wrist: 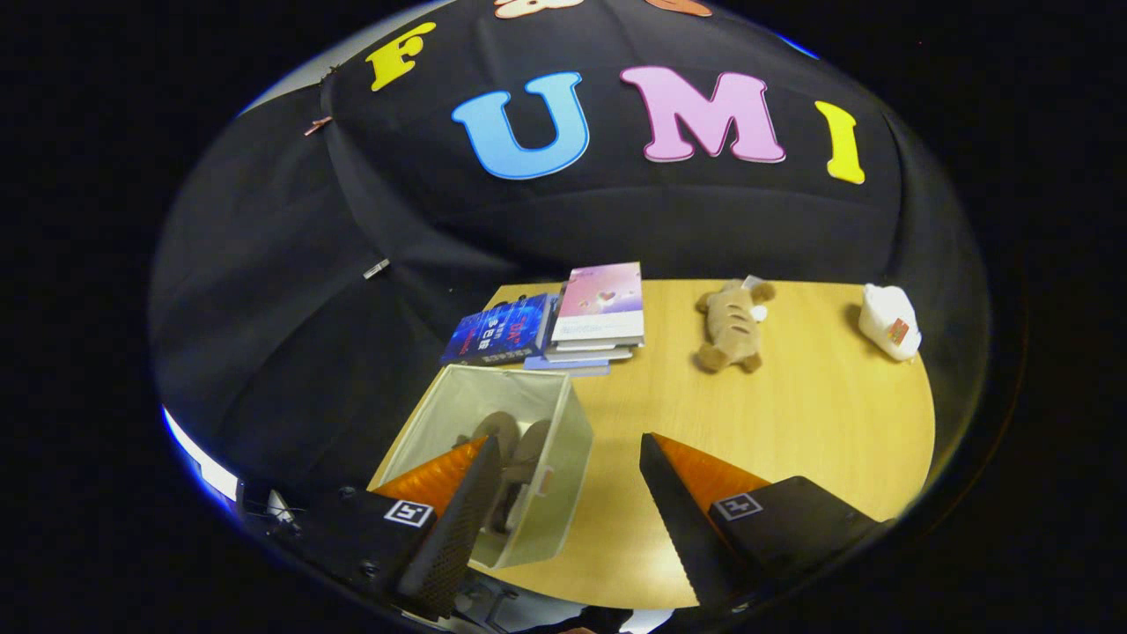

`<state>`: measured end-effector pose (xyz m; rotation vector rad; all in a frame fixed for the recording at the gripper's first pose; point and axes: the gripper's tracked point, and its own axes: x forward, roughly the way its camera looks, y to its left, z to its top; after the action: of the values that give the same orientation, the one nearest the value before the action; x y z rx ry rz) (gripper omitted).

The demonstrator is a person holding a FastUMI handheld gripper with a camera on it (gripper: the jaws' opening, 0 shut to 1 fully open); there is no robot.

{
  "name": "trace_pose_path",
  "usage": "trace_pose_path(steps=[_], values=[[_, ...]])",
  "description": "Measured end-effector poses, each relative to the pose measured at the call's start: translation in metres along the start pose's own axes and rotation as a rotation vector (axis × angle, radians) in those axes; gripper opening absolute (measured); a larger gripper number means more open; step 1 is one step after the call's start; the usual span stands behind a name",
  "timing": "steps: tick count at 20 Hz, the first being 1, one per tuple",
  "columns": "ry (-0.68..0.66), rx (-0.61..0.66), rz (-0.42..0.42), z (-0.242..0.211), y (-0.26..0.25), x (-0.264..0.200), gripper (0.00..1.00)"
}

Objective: Open the storage box then place both shoes into the box .Put the left shoe in first, then the right shoe, with the right side of both shoes facing outward in a uniform manner.

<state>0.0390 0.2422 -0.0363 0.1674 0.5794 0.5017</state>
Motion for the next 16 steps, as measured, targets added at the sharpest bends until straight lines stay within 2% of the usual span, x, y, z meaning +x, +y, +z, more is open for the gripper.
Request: trace_pose_path(steps=[8, 16], values=[[-0.286, -0.089, -0.098, 0.065, -0.085, -0.081, 0.98], [-0.446, -0.114, -0.218, 0.080, -0.153, -0.138, 0.98]])
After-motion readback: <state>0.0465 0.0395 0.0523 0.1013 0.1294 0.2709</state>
